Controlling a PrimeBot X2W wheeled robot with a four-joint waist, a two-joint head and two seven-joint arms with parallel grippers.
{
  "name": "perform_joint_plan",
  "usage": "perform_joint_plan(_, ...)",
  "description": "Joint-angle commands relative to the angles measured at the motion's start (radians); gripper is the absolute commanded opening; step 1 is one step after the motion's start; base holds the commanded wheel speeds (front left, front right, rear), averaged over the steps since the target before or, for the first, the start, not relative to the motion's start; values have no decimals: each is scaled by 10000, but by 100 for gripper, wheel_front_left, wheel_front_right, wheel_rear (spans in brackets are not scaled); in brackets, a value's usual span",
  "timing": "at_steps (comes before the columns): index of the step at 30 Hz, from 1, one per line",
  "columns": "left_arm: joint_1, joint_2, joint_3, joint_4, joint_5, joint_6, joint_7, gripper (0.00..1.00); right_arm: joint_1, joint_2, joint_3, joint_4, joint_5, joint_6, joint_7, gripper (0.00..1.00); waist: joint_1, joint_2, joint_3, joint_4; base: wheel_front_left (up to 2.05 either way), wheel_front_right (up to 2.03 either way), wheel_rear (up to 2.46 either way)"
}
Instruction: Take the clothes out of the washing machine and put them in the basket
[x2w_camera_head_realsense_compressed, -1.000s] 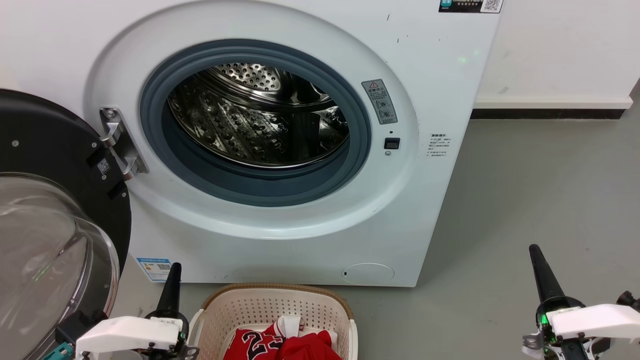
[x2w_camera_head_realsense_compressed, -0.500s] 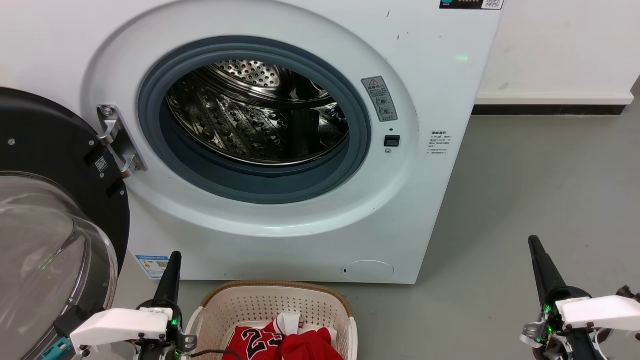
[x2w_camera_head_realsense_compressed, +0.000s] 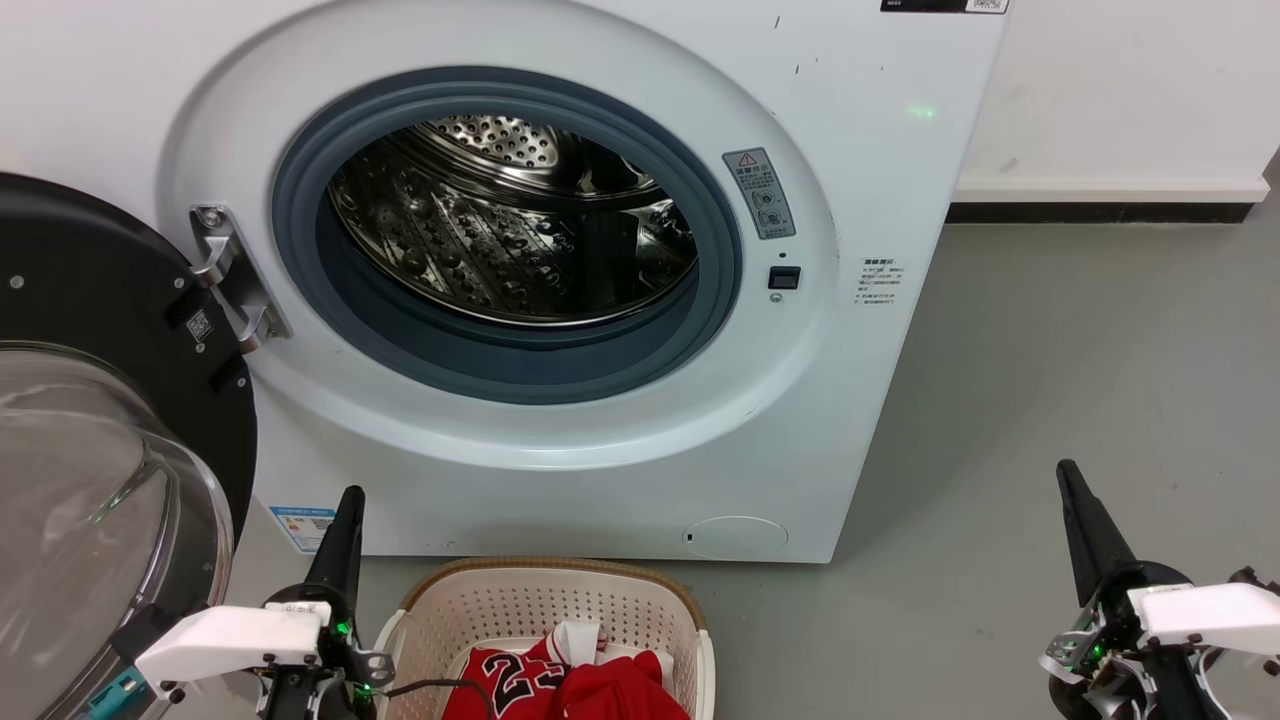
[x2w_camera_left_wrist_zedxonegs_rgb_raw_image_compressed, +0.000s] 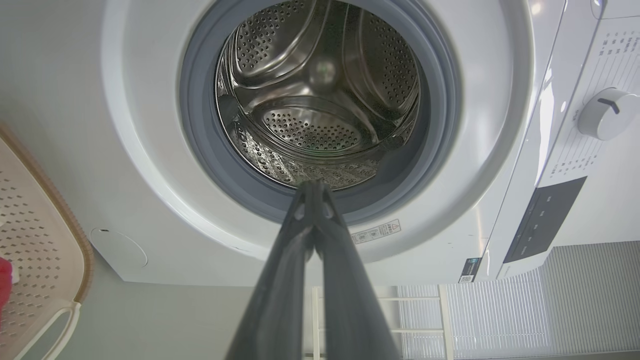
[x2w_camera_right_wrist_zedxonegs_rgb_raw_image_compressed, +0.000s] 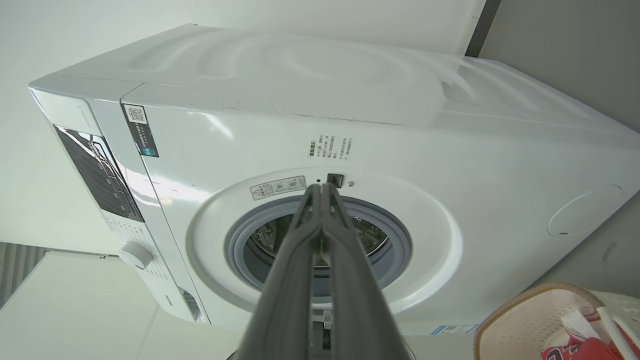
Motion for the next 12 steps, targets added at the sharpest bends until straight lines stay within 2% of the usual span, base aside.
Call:
perform_joint_plan(1,-120,-17,46,24,-191,-60,70,0,-184,-25,-18,27,195,-2,59,0,-1,0,6,0,0,0,0)
perform_joint_plan(12,-262,-25,104,80,-1007,-113,262,0,-336,-4,-79,130,1006,-3,281,0,-1,0,74,-6,0,0,0)
